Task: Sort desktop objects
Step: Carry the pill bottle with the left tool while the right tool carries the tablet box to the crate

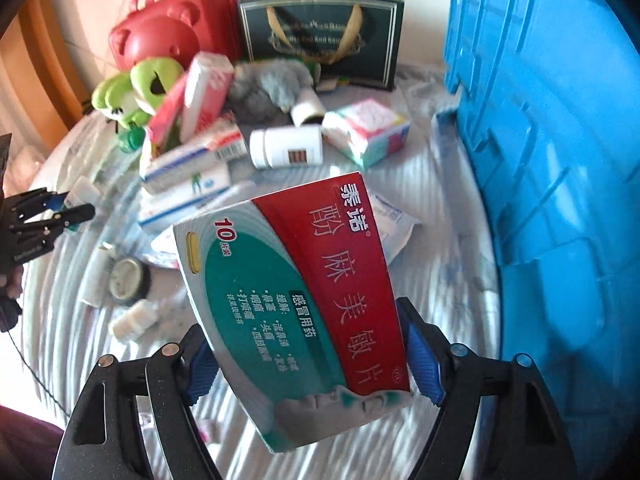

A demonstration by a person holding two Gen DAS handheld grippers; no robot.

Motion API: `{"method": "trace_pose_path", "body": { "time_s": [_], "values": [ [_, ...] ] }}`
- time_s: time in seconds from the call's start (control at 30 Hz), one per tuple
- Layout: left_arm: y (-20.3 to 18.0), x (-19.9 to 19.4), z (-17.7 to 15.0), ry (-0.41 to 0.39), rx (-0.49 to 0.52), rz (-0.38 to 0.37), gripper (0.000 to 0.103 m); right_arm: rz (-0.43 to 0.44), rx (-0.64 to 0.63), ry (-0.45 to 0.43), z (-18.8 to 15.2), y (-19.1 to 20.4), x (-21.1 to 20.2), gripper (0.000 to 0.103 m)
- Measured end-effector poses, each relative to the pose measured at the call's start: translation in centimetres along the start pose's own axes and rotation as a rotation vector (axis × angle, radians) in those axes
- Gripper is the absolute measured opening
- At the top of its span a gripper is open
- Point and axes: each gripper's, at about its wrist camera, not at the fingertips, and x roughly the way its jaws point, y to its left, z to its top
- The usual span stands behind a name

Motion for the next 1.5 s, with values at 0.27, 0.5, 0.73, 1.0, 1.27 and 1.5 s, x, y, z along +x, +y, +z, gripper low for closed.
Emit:
{"method": "trace_pose_path", "body": {
  "time_s": [0.27,0.5,0.73,1.0,1.27,1.5],
  "values": [
    [-3.9,-6.9,4.2,-0.175,0.122,-0.045,0.033,-0.024,0.083,-0.212,1.5,3.3,-9.0,0.079],
    [-10.3,-13.8,11.4,-0.381,0.248,-0.167,0.033,-0.112,0.138,-0.461,1.5,3.9,-21.1,0.079],
    [-21.8,-18.2,18.8,-0.541,0.368,-0.270,0.033,-0.274,0.245,-0.641,-0.1,-2.9,-31.2,0.079],
    [-34.5,-17.5,25.0,-0.570,0.387,-0.282,0.033,-0.271,0.407,-0.656,-2.7,-14.4,-33.5,0.080],
    [-39.6,-16.8,29.0,-0.607,0.342,-0.126,0.091,-0.199,0.481,-0.725,-4.5,-20.8,-35.4,0.089],
    [-39.4,-16.6,27.6,-0.614,0.308,-0.024,0.091,-0.088,0.502,-0.746,-6.4,-21.8,-35.2,0.096]
  ]
}}
